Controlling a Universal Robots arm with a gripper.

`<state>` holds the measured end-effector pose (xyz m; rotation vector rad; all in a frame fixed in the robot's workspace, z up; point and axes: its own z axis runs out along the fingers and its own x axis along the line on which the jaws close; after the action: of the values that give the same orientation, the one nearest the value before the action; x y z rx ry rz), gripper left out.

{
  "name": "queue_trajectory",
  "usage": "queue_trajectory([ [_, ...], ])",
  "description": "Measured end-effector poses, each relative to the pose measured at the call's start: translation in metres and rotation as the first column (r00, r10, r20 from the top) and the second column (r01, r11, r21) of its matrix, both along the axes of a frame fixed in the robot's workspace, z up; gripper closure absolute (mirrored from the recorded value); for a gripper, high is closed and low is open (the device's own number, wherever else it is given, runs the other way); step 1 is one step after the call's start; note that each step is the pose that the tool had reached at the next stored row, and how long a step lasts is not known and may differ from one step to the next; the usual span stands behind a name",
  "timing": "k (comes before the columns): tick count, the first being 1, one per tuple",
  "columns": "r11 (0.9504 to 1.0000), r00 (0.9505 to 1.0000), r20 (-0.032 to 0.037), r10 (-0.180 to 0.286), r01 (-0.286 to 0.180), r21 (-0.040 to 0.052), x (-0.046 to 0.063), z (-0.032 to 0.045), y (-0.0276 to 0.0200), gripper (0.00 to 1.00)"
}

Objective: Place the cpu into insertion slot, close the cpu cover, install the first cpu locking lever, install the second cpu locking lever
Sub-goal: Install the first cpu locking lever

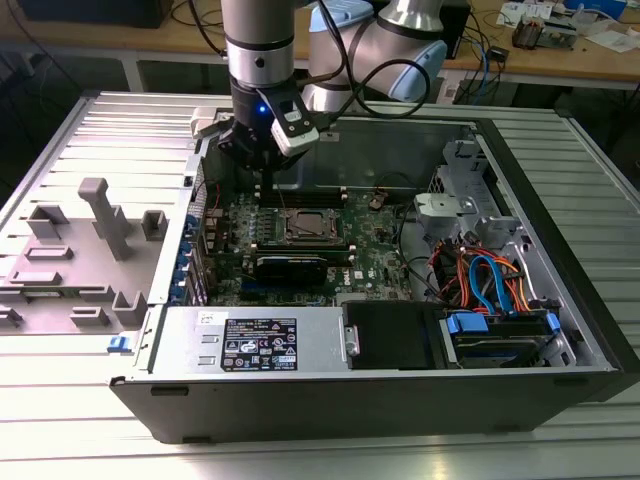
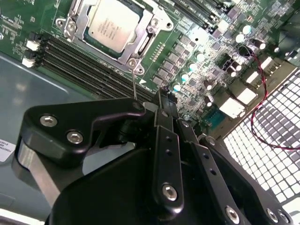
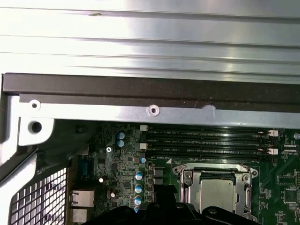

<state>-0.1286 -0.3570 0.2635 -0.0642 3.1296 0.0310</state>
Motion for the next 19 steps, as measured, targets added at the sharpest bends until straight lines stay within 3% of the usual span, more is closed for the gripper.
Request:
queue_trajectory([
  [10, 1.0, 1.0, 0.0001, 0.0, 0.0, 0.0, -0.0001, -0.0002, 0.0008, 0.89],
  [19, 1.0, 1.0, 0.0, 0.0, 0.0, 0.0, -0.0001, -0.0005, 0.007, 0.89],
])
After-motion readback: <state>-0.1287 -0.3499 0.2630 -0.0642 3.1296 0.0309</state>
